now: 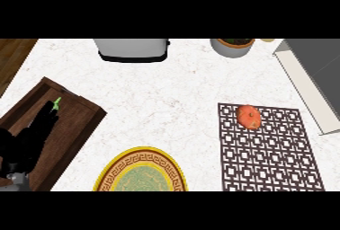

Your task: Pick the cupcake from the placemat and place it in the tiered shelf

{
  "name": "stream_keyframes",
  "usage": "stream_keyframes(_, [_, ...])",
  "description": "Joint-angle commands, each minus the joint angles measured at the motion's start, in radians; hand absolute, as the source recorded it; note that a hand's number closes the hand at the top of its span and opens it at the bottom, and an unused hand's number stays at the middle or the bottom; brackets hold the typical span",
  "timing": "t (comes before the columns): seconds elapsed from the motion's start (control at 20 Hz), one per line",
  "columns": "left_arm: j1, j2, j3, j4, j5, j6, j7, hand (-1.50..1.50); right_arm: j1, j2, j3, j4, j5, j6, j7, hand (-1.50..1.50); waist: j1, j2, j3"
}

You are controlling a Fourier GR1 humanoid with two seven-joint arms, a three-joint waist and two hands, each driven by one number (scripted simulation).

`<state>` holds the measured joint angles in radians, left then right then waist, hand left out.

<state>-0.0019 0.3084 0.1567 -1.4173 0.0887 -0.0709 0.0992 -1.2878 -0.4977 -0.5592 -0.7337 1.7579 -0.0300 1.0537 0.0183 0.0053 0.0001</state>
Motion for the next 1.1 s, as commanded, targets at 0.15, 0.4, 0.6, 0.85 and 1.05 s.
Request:
stream_keyframes(0.15, [-0.031,0.013,0.029,0.07,-0.001,-0.011,-0.022,0.0,0.047,-0.043,-0.063,0.044,-0.058,-0.122,0.049,1.5,-0.006,0.001,0.0])
stream_keyframes(0.4, [-0.004,0.001,0.012,0.004,0.007,-0.023,0.005,0.0,0.133,-0.094,-0.123,0.028,-0.07,-0.215,0.073,-1.5,-0.006,-0.001,0.001])
stream_keyframes(0.6, [-0.009,0.005,0.018,0.043,-0.017,-0.026,-0.04,0.0,0.126,-0.132,-0.107,0.141,-0.077,-0.181,0.016,-1.5,0.001,0.002,0.0])
stream_keyframes(0.85, [-0.049,-0.005,0.02,0.046,-0.017,-0.011,0.008,0.0,0.145,-0.091,-0.106,0.138,-0.115,-0.305,0.01,-1.5,0.002,0.003,0.0])
stream_keyframes(1.05, [0.01,-0.001,0.026,-0.009,-0.004,-0.03,0.016,0.0,0.167,-0.143,-0.135,0.09,-0.181,-0.34,-0.078,-1.5,-0.002,-0.001,0.001])
